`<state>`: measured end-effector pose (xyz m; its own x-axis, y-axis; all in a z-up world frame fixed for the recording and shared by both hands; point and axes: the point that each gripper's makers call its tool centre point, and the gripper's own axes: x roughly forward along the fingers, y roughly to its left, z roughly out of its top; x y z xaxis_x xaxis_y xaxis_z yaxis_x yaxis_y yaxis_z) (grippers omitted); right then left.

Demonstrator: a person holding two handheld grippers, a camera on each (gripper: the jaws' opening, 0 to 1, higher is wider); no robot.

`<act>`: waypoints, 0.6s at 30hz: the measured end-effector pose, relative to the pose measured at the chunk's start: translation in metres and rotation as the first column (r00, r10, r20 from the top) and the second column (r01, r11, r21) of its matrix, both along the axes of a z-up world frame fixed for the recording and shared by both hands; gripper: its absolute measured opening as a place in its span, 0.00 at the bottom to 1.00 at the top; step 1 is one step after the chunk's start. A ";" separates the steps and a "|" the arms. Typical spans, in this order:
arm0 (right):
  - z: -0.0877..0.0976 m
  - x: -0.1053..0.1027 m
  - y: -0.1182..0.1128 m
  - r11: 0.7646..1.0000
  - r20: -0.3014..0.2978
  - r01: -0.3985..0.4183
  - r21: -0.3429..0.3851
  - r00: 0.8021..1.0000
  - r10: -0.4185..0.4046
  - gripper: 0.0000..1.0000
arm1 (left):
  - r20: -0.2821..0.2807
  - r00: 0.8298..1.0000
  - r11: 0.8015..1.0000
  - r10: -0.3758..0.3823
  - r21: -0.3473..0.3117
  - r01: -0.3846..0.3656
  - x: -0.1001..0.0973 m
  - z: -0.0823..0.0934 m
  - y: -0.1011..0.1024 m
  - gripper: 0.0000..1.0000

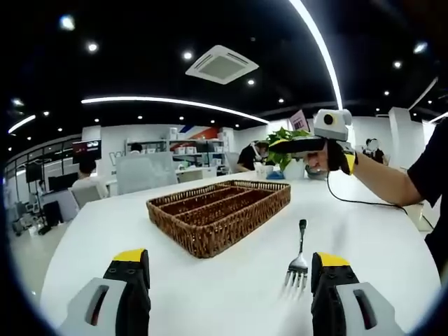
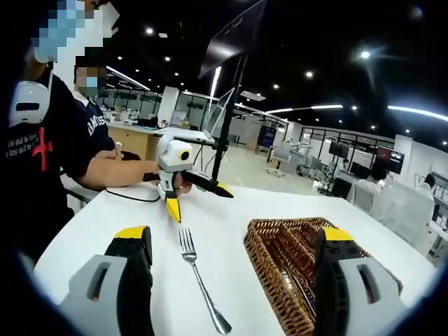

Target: Arrange the knives, forks, and spoons in their matching storage slots by inserting each utensil handle-first until every utensil is classified and aligned in the correct compartment

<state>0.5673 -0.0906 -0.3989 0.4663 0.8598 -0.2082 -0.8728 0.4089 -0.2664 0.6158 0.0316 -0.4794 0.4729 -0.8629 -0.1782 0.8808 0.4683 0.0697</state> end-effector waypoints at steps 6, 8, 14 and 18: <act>-0.013 -0.001 0.013 0.999 -0.025 -0.043 0.027 0.999 0.044 0.99 | 0.004 1.000 1.000 0.016 0.012 -0.016 0.004 -0.004 0.002 1.00; -0.029 -0.004 0.016 0.998 -0.053 -0.060 0.002 0.997 0.060 0.99 | 0.010 1.000 1.000 0.020 0.017 -0.020 0.005 -0.005 0.001 1.00; -0.062 0.002 0.017 0.997 -0.104 -0.079 -0.027 0.992 0.076 0.99 | 0.016 1.000 1.000 0.013 0.016 -0.014 0.004 -0.004 -0.001 1.00; -0.077 0.002 0.020 0.994 -0.128 -0.098 -0.047 0.988 0.091 0.98 | 0.007 1.000 1.000 0.012 0.020 -0.012 0.005 -0.007 -0.002 1.00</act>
